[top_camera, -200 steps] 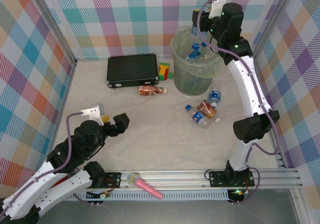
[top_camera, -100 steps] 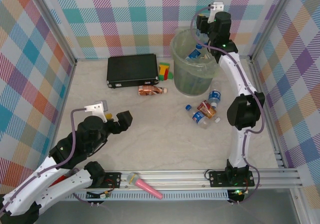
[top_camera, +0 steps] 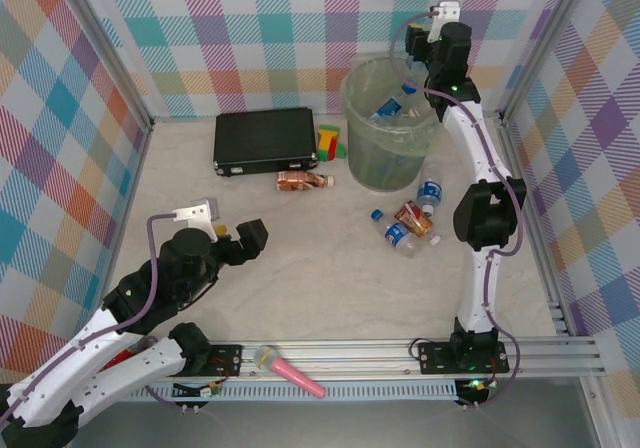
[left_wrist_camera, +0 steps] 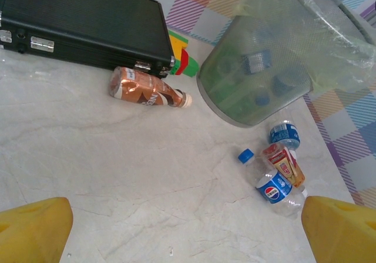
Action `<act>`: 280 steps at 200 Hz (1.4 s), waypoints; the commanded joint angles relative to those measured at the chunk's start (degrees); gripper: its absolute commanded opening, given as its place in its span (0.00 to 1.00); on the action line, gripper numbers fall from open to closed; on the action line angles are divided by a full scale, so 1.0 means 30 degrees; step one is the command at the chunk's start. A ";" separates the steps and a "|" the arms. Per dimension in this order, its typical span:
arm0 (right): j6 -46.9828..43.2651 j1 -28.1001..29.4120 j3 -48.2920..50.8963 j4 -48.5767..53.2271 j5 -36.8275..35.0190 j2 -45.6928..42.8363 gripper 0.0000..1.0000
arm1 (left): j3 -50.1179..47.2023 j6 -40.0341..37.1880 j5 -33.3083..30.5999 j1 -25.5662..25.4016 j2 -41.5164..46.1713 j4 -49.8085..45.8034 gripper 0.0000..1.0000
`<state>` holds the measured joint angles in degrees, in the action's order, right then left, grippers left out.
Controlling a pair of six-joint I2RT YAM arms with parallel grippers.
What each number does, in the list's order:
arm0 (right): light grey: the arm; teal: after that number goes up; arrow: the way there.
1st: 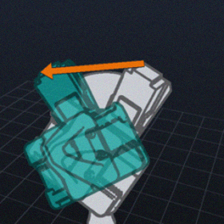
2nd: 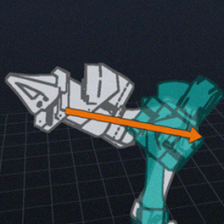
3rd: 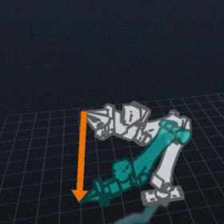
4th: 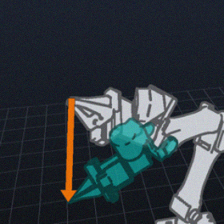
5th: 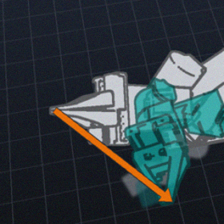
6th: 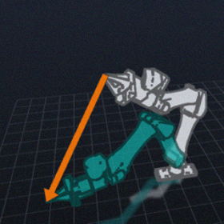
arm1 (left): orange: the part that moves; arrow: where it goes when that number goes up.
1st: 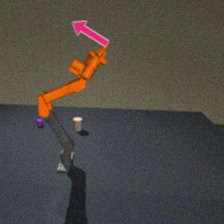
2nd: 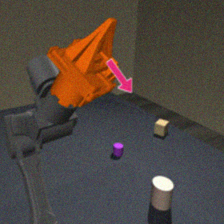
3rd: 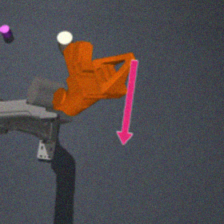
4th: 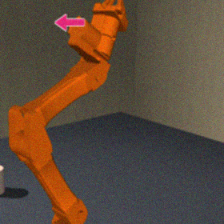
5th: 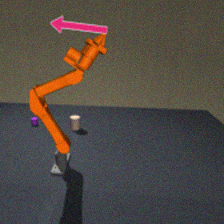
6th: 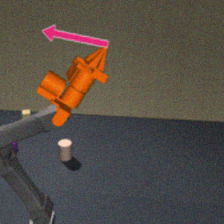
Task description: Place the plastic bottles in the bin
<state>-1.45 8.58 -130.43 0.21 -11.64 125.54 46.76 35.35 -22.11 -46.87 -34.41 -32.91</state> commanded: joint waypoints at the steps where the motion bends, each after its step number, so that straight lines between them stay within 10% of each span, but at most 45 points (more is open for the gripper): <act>1: -0.0172 -0.0069 -0.0221 -0.0008 0.0642 -0.0793 0.74 | 0.0463 0.0010 -0.0289 -0.0207 -0.0010 0.0392 1.00; 13: 0.0078 -0.0048 0.0330 -0.0067 0.0771 -0.1265 1.00 | 0.0440 -0.0014 -0.0308 -0.0196 0.0009 0.0391 1.00; 280: 0.2652 -0.0260 -0.4743 1.1518 0.8051 0.0828 0.99 | -0.0454 0.0300 -0.0248 -0.0204 0.2448 -0.1241 1.00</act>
<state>5.58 8.08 -142.50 30.98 6.90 128.03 46.00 35.64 -22.15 -46.87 -27.55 -36.03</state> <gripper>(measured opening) 0.996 0.996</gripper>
